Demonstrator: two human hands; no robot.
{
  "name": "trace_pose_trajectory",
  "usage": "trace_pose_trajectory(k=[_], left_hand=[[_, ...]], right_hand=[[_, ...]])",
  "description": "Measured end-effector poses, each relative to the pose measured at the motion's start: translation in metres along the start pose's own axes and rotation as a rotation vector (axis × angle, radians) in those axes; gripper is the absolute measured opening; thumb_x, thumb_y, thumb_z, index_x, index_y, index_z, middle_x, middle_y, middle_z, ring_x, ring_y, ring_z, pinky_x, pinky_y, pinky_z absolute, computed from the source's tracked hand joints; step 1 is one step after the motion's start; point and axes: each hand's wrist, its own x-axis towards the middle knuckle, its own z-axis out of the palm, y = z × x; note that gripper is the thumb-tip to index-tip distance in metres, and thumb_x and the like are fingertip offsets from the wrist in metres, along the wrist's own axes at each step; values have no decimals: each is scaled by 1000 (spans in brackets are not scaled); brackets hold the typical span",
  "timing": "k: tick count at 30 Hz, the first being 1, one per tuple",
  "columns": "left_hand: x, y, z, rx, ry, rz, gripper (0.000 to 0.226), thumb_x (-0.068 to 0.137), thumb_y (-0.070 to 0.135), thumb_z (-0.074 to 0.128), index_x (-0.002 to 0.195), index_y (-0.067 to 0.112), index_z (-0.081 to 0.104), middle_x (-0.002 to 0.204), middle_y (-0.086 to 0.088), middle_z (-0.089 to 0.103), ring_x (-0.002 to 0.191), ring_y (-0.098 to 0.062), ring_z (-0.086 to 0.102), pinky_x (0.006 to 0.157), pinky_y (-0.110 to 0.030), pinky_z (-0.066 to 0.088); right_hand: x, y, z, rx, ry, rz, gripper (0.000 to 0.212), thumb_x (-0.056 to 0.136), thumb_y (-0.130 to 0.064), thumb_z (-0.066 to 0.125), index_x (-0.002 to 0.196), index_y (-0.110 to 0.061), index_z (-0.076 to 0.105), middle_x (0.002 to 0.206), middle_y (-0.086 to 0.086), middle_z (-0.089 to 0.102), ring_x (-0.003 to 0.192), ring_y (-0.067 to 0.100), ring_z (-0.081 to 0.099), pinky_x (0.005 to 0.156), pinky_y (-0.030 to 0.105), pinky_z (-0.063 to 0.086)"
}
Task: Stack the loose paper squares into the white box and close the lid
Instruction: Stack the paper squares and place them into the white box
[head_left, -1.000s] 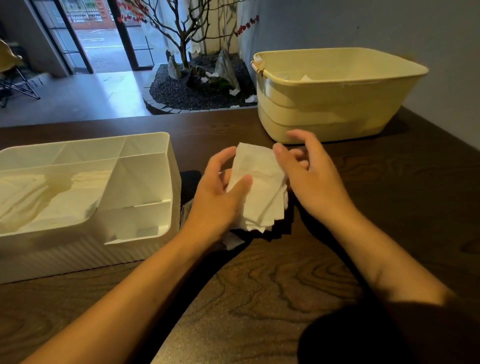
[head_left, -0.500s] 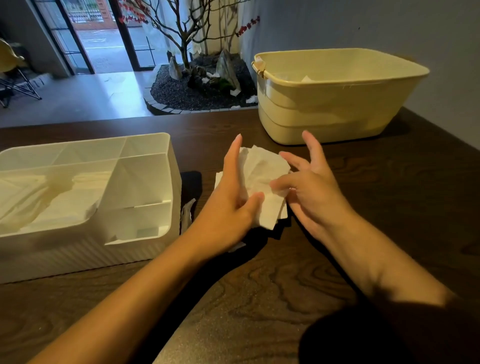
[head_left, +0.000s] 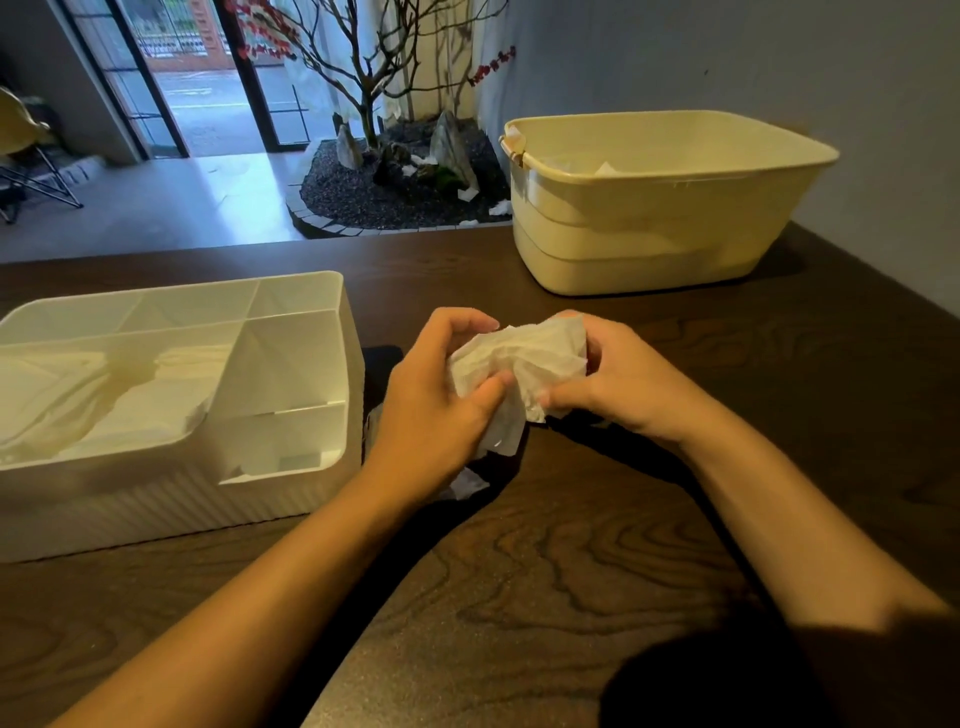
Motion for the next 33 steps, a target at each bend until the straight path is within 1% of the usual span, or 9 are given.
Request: trace_pose_trajectory(k=[2, 5, 10, 16, 19, 23, 27, 30, 33], left_hand=[[-5, 0, 6, -94, -22, -100, 45, 86, 3, 75, 121, 18, 52, 110, 12, 62, 101, 3, 62, 80, -10, 48], [-6, -6, 9, -175, -67, -199, 53, 82, -4, 75, 121, 20, 48, 113, 8, 60, 102, 4, 61, 78, -11, 50], [-2, -10, 8, -280, 86, -193, 53, 79, -12, 70, 114, 22, 48, 109, -1, 61, 100, -9, 64, 82, -22, 53], [-1, -5, 9, -311, -110, -251, 57, 86, -10, 60, 126, 22, 36, 115, 2, 50, 89, 8, 59, 74, -13, 49], [2, -5, 3, -220, -128, -224, 49, 88, -5, 60, 120, 27, 42, 114, 0, 55, 93, -2, 59, 76, -19, 51], [7, -3, -4, -45, -107, -164, 51, 81, -8, 65, 115, 27, 51, 102, 4, 60, 89, -6, 61, 73, -22, 52], [9, 5, -6, 131, -218, -155, 34, 81, 14, 75, 107, 30, 60, 95, 10, 63, 84, -5, 60, 66, -16, 49], [11, 3, -7, 127, -262, -142, 13, 87, 24, 73, 99, 25, 70, 90, 4, 71, 84, -14, 66, 74, -38, 53], [12, -3, -8, 55, -9, -158, 21, 86, 32, 64, 106, 26, 70, 96, 9, 74, 89, -9, 68, 78, -35, 54]], right_hand=[[0, 2, 3, -56, -2, 8, 55, 72, 11, 74, 115, -18, 56, 103, 0, 61, 65, 6, 60, 57, 26, 52], [-2, 1, 2, -100, 6, -1, 63, 73, 5, 78, 119, -26, 49, 112, 0, 57, 77, 18, 66, 64, 37, 58], [-4, -2, -3, -120, 9, -25, 62, 77, 4, 73, 122, -29, 47, 104, -1, 60, 75, 17, 64, 59, 30, 53], [-1, 5, 3, -359, -39, 5, 42, 80, -9, 71, 108, -31, 50, 94, 0, 62, 74, 15, 60, 58, 32, 46], [-2, 1, 1, -275, 17, -23, 33, 80, -3, 69, 99, -27, 56, 83, -1, 66, 60, 10, 61, 51, 29, 46], [0, -1, -7, -146, 161, -99, 35, 77, 7, 70, 101, -18, 64, 92, -2, 66, 72, 4, 60, 60, 19, 50], [-4, -10, -6, 65, 130, -179, 39, 75, 17, 72, 102, -9, 64, 88, 3, 64, 74, 0, 59, 68, 14, 49], [-2, -11, -1, 198, 108, -210, 34, 79, 14, 69, 99, -13, 65, 88, 7, 65, 79, 11, 61, 72, 23, 52], [5, -2, -1, 219, 291, -97, 20, 91, -2, 65, 101, -19, 68, 89, 1, 71, 82, 15, 64, 75, 39, 54]])
